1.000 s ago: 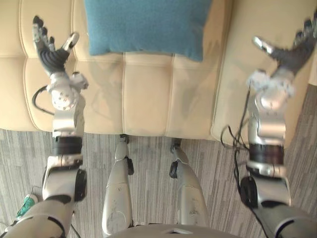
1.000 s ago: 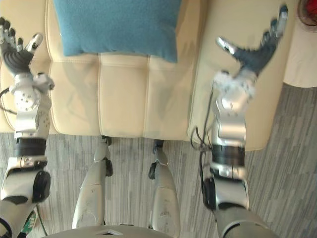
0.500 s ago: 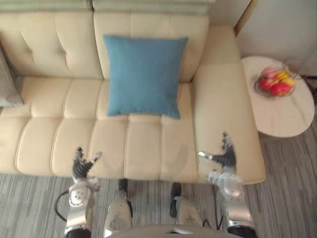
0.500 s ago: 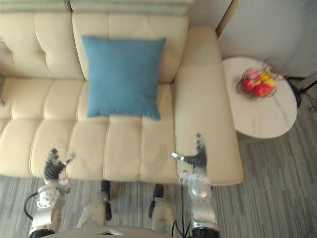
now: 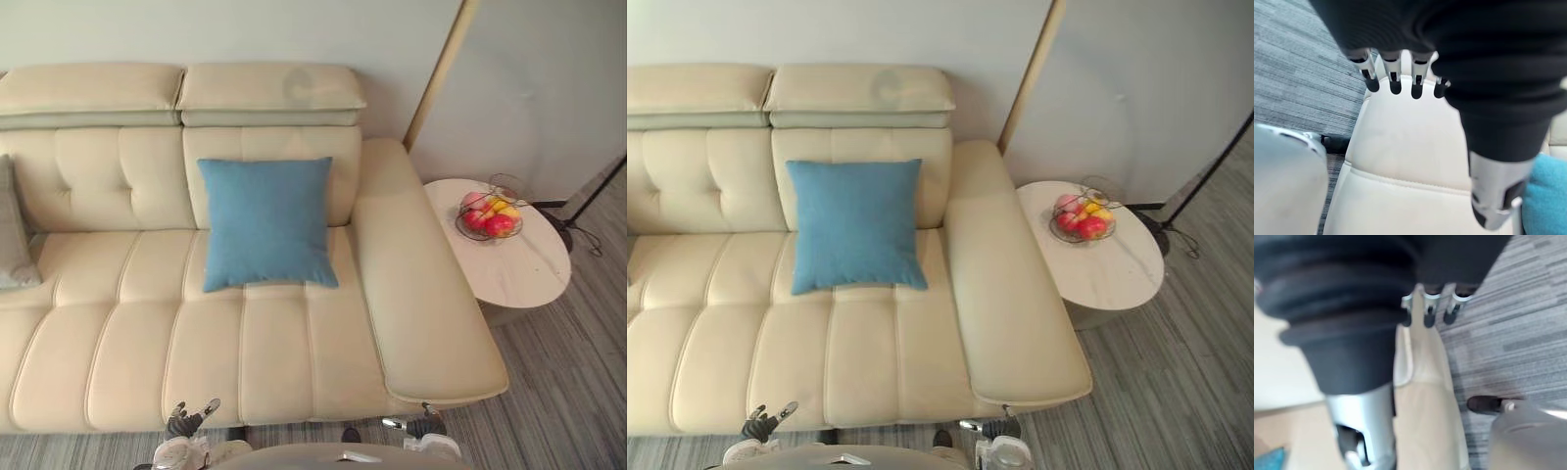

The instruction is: Pick up cushions and gather them together orderly.

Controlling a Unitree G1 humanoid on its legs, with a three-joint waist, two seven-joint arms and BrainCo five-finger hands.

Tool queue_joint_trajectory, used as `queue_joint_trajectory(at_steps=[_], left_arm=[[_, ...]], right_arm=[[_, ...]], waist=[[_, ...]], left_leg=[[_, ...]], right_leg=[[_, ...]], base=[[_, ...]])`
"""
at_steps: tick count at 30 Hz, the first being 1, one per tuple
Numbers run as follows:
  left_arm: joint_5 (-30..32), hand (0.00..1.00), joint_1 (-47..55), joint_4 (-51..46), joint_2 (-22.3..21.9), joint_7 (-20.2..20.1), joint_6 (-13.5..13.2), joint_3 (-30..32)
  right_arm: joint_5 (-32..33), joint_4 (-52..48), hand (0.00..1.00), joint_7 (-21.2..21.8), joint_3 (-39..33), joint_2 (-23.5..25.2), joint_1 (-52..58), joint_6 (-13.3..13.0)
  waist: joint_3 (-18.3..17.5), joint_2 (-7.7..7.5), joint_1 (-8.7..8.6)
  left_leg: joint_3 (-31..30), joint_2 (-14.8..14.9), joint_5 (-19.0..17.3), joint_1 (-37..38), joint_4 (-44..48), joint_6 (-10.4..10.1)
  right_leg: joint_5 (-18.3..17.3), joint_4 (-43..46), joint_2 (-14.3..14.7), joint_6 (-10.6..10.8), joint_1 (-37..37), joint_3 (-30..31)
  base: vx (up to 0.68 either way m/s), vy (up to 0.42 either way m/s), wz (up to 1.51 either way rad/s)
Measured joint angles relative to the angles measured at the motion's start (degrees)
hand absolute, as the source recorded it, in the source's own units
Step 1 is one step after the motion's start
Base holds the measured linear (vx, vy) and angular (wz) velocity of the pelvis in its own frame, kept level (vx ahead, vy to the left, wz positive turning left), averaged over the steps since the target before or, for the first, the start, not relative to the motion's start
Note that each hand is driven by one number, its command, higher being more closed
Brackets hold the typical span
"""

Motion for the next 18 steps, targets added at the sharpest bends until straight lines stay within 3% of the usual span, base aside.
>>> queue_joint_trajectory(at_steps=[5, 6, 7, 8, 9, 10, 12, 15, 17, 18], left_arm=[[1.1, 0.0, -0.9, 1.2, 0.8, 0.0, 0.0, 0.0], [1.0, 0.0, -2.0, 1.1, 0.9, 0.1, 0.0, 0.1], [1.0, 0.0, -2.8, 1.0, 0.7, 0.1, 0.0, 0.1], [1.0, 0.0, -3.6, 0.8, 0.5, 0.2, 0.0, 0.4], [1.0, 0.0, -4.4, 0.4, 1.1, 0.3, 0.0, 0.3], [1.0, 0.0, -4.7, -0.4, 1.6, 0.5, -0.1, 0.3], [0.9, 0.0, -4.9, -0.7, 2.4, 1.3, -0.1, 0.8], [0.8, 0.0, -4.9, -0.9, 1.8, 1.7, 0.0, 1.0], [-0.5, 0.0, -4.8, -2.4, -0.7, 2.6, -0.2, 0.0], [-0.6, 0.0, -5.0, -2.0, -1.2, 2.8, -0.1, -0.2]], right_arm=[[1.6, 0.2, 0.0, 0.0, -0.7, -0.1, -1.2, 0.2], [1.8, 0.4, 0.0, 0.0, -0.3, -0.1, -1.9, 0.4], [2.1, 0.4, 0.0, 0.0, 0.3, -0.1, -2.7, 0.4], [2.2, 0.1, 0.0, -0.1, 0.5, -0.2, -3.7, 0.6], [2.4, 0.1, 0.0, 0.0, 1.0, 0.6, -3.1, 0.5], [3.3, 0.2, 0.0, -0.1, 1.2, 0.9, -3.0, 0.6], [3.4, 0.5, 0.0, -0.2, 2.8, 1.4, -3.0, 0.5], [3.4, 0.3, 0.0, -0.3, 3.8, 2.0, -5.5, 0.4], [3.5, -0.4, 0.0, -1.0, 5.0, 1.5, -6.9, 0.3], [3.5, -0.3, 0.0, -1.0, 5.2, 0.9, -7.7, 0.4]], waist=[[1.6, -0.12, -0.38], [3.2, -0.4, -0.4], [3.4, 0.97, 0.25], [4.5, 1.75, 0.47], [4.9, 1.75, 0.24], [5.1, 0.62, 0.05], [5.0, -0.84, 0.61], [4.9, -1.92, 1.73], [4.4, 0.14, 4.08], [5.2, 1.82, 4.13]], left_leg=[[1.7, -0.3, -2.6, 0.7, 3.2, 0.6], [1.3, -0.3, -4.2, -2.3, 7.4, 2.9], [1.0, 0.9, -5.2, -5.4, 10.5, 4.2], [1.5, 2.8, -5.5, -7.3, 12.9, 4.1], [0.3, 2.8, -5.6, -9.3, 15.0, 4.1], [-1.0, 2.3, -5.4, -10.5, 16.5, 4.2], [-1.9, 2.2, -5.3, -13.2, 19.3, 4.1], [-1.8, 2.7, -2.1, -16.3, 19.7, 3.0], [0.0, 4.6, 1.3, -17.2, 14.2, 2.5], [-0.7, 5.6, 2.3, -17.7, 13.4, 2.1]], right_leg=[[0.2, 3.5, 0.2, -0.4, -2.0, 3.2], [1.7, 7.3, 0.5, -2.4, -5.2, 2.0], [4.3, 6.9, 1.5, -4.1, -6.9, 1.1], [0.2, 15.0, 1.2, -3.7, -9.4, -0.6], [-5.5, 28.8, 0.2, -3.9, -12.4, -2.1], [-7.5, 35.9, -0.9, -3.3, -12.5, -2.6], [-9.4, 40.2, -2.3, -2.6, -10.1, -3.3], [-13.7, 34.1, -1.8, 0.0, -7.5, -3.2], [-14.9, 16.2, 2.4, -0.8, -2.4, -3.4], [-13.9, 14.5, 3.3, -1.0, -2.0, -3.9]], base=[[-0.03, 0.028, -0.53], [-0.14, 0.002, -0.58], [-0.17, -0.004, -0.61], [-0.19, 0.0, -0.15], [-0.09, -0.017, 0.31], [-0.04, -0.026, 0.55], [-0.08, -0.1, 0.32], [-0.22, -0.152, 0.08], [-0.32, -0.171, -0.31], [-0.32, -0.151, -0.02]])
